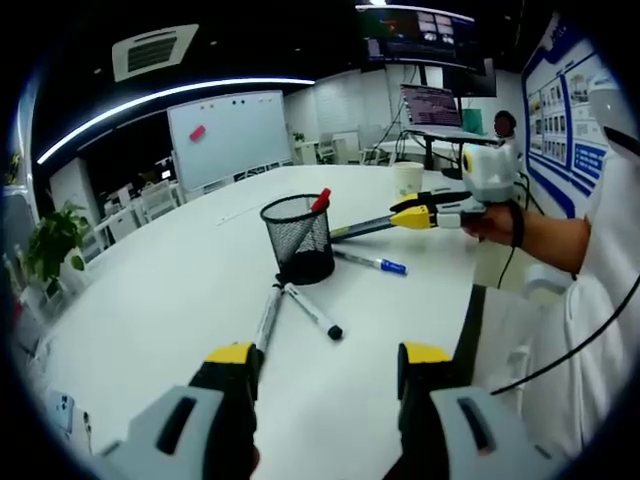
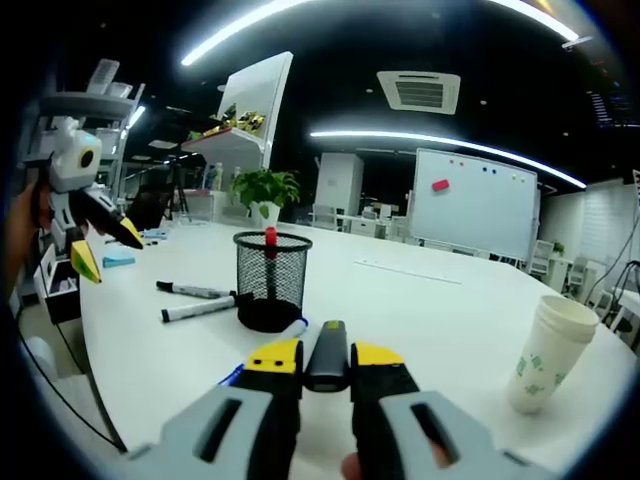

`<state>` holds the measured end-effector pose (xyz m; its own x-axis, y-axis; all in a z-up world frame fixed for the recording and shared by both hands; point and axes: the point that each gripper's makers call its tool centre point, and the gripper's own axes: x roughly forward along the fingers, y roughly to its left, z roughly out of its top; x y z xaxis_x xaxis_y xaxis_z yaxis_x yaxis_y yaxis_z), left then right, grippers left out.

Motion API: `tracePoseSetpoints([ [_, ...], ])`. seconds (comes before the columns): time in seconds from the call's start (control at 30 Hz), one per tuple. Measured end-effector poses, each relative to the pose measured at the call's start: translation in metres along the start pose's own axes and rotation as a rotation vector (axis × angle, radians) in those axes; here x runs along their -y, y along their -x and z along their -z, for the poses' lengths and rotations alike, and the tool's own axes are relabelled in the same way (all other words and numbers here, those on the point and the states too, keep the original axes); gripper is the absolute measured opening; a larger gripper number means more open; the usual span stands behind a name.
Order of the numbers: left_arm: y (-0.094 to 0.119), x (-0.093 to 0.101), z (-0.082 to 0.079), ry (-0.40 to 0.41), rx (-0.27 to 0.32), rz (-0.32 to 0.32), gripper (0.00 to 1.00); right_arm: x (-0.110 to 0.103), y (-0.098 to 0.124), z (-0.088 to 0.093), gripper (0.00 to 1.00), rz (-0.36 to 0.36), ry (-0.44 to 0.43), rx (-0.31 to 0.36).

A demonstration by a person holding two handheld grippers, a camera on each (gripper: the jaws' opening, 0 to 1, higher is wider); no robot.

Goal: Place the scattered laser pointers and whiteboard markers into the pen holder and stack the scattered paper cups together

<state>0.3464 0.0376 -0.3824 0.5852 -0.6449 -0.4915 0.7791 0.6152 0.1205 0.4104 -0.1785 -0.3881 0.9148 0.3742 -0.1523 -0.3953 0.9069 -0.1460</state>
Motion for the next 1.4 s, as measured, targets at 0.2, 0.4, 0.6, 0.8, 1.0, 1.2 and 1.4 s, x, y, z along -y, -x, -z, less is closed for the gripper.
tracePoseSetpoints([
  [0.2, 0.000, 0.000, 0.000, 0.001, 0.000, 0.000, 0.57, 0.001, 0.000, 0.000, 0.18, -0.001, -0.001, 0.000],
  [0.4, 0.001, -0.001, 0.001, 0.002, -0.002, -0.003, 0.57, -0.001, 0.000, 0.000, 0.18, -0.004, 0.000, -0.001],
  [0.6, 0.002, -0.001, 0.000, 0.000, 0.000, -0.005, 0.57, 0.000, -0.001, -0.002, 0.18, -0.004, -0.001, 0.003],
  [0.8, 0.001, -0.001, -0.001, -0.002, 0.001, -0.003, 0.57, 0.002, 0.000, -0.004, 0.18, -0.002, 0.001, 0.009],
  [1.0, 0.001, -0.001, -0.001, -0.005, -0.001, -0.003, 0.57, 0.003, 0.000, -0.007, 0.18, 0.000, 0.004, 0.019],
  [1.2, 0.002, -0.002, -0.002, -0.006, 0.000, -0.005, 0.57, 0.004, 0.000, -0.012, 0.18, 0.001, 0.007, 0.034],
  [1.4, 0.003, -0.002, -0.002, -0.009, -0.002, -0.005, 0.57, 0.004, 0.001, -0.018, 0.18, 0.004, 0.013, 0.052],
])
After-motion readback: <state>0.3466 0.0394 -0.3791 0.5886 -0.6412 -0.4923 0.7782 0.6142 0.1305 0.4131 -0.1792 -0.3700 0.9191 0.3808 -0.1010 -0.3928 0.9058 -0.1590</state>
